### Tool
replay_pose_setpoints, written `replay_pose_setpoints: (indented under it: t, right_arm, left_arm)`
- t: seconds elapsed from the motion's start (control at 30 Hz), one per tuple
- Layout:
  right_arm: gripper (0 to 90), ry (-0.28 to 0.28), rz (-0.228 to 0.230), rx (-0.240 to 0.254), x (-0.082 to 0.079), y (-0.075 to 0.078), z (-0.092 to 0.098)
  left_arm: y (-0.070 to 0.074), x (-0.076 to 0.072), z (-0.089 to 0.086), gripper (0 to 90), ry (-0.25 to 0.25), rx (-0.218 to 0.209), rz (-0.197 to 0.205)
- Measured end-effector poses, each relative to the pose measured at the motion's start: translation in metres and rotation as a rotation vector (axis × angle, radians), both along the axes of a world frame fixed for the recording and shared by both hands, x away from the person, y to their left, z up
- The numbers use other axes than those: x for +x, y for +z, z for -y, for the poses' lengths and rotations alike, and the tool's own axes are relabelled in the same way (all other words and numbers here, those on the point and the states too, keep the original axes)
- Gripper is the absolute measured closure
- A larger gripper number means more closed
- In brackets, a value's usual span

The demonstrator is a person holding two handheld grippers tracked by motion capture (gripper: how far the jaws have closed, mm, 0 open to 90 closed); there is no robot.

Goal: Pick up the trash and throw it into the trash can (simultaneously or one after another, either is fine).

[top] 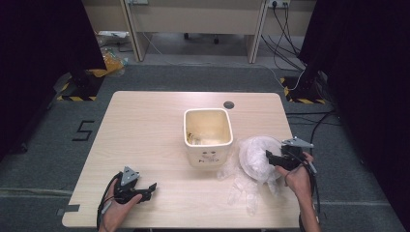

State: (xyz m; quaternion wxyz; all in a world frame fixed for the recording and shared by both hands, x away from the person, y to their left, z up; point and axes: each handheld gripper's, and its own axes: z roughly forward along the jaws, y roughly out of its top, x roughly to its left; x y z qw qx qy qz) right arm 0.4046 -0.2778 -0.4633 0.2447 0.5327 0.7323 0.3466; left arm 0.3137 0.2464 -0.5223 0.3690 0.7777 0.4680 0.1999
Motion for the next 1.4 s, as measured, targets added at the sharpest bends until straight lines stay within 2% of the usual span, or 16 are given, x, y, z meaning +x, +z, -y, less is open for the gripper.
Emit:
replay_pose_setpoints:
  t: [0.03, 0.13, 0.27, 0.33, 0.37, 0.4, 0.43, 0.47, 0.6, 0.7, 0.73, 0.77, 0.83, 0.93, 1.2, 1.4]
  right_arm:
    - [32.1, 0.002, 0.026, 0.022, -0.004, 0.005, 0.000]
    - [31.7, 0.007, 0.039, 0.017, -0.009, 0.009, -0.001]
    - [31.2, 0.030, 0.040, 0.002, -0.024, 0.014, -0.003]
    - [31.2, 0.052, 0.032, 0.059, -0.034, 0.014, -0.001]
    - [31.1, 0.065, 0.017, 0.067, -0.039, 0.014, 0.000]
    - [31.0, 0.064, 0.017, 0.034, -0.048, 0.016, 0.000]
    - [31.0, 0.064, 0.017, 0.034, -0.048, 0.016, 0.000]
    - [31.0, 0.075, 0.018, 0.055, -0.055, 0.018, -0.001]
    - [31.0, 0.097, 0.012, 0.069, -0.065, 0.017, -0.006]
    - [31.0, 0.128, 0.000, 0.056, -0.071, 0.012, -0.016]
    - [31.0, 0.140, -0.012, 0.021, -0.073, 0.007, -0.024]
    - [31.0, 0.140, -0.012, 0.021, -0.073, 0.007, -0.024]
    - [30.9, 0.143, -0.025, -0.028, -0.074, 0.001, -0.030]
    - [30.9, 0.136, -0.060, -0.063, -0.076, -0.007, -0.036]
    - [32.7, 0.129, -0.101, -0.083, -0.084, -0.019, -0.038]
    - [43.6, 0.128, -0.128, -0.133, -0.084, -0.037, -0.038]
  left_arm:
    - [-0.001, 0.001, 0.002, 16.2, 0.000, 0.021, -0.021]
    - [-0.001, 0.001, 0.003, 14.4, 0.003, 0.024, -0.022]
    - [-0.001, 0.000, 0.003, 14.3, 0.006, 0.024, -0.023]
    - [-0.001, 0.000, 0.003, 14.2, 0.007, 0.024, -0.023]
    - [-0.001, 0.000, 0.003, 14.1, 0.007, 0.024, -0.022]
    - [-0.001, 0.000, 0.003, 14.1, 0.008, 0.024, -0.023]
    - [-0.001, 0.000, 0.003, 14.0, 0.008, 0.024, -0.023]
    - [-0.001, 0.000, 0.003, 14.0, 0.008, 0.025, -0.023]
    - [-0.001, 0.000, 0.003, 13.9, 0.008, 0.025, -0.023]
    - [-0.001, 0.000, 0.003, 13.9, 0.007, 0.027, -0.024]
    - [-0.001, 0.000, 0.003, 13.9, 0.009, 0.025, -0.023]
    - [-0.001, 0.000, 0.003, 13.9, 0.009, 0.025, -0.023]
    - [-0.001, 0.000, 0.003, 13.9, 0.009, 0.025, -0.023]
    - [-0.001, 0.000, 0.003, 13.9, 0.008, 0.025, -0.023]
    - [-0.001, 0.000, 0.002, 14.0, 0.006, 0.028, -0.024]
    - [-0.001, 0.000, 0.003, 13.9, 0.008, 0.025, -0.023]
